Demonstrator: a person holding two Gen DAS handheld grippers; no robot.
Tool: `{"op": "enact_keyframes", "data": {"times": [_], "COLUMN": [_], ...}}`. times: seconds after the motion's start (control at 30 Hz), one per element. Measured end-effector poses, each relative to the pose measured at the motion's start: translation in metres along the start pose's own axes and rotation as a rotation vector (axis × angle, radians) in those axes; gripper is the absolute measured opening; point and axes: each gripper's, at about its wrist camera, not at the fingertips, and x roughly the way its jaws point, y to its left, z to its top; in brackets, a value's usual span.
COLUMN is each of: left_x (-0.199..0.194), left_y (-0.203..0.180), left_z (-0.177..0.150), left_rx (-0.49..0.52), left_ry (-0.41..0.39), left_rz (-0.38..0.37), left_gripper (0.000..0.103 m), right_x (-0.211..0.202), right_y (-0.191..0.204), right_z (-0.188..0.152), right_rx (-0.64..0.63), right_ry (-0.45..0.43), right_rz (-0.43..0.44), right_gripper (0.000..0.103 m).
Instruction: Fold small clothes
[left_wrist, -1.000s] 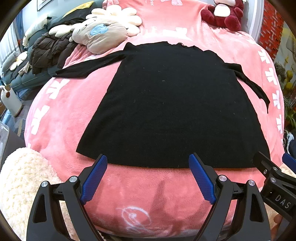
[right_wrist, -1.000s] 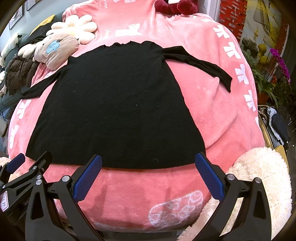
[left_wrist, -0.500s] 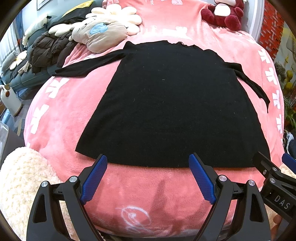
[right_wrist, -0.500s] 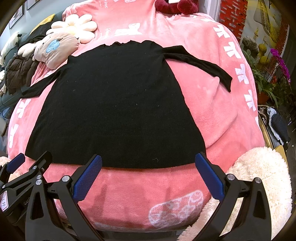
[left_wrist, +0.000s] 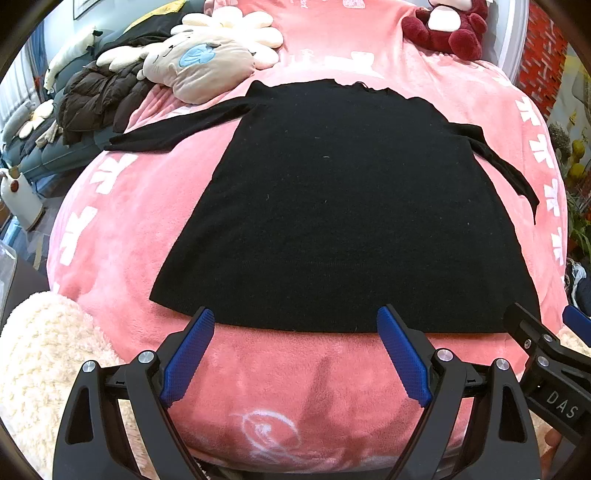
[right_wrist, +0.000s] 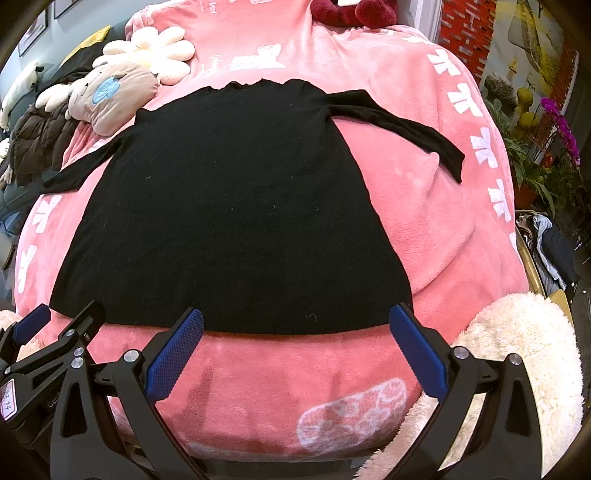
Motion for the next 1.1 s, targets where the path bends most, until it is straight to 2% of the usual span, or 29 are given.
{"op": "enact_keyframes", "data": {"times": [0.67, 0.77, 0.87, 1.1], "left_x": [0.002, 0.000, -0.001, 0.002], "left_y": [0.001, 0.001, -0.002, -0.025], "left_z": [0.002, 0.005, 0.010, 0.030], "left_rx": [-0.011, -0.023, -0.017, 0.013], "left_ry": [0.010, 0.009, 0.011, 0.028], "left_rz": [-0.008, -0.030, -0.048, -0.097], "left_gripper": [0.087, 0.087, 0.087, 0.088], "right_x": [0.006, 0.010, 0.015, 0.077], "right_y": [-0.002, -0.027, -0.072, -0.209], "right_z": [0.004, 0.022, 0.054, 0.136], "right_rx": [0.017, 0.097, 0.209, 0.541], "right_ry": [0.028, 0.037, 0.003, -0.006], "right_rz": [0.018, 0.057, 0.053, 0.104], "right_gripper": [0.098, 0.098, 0.098, 0.098]}}
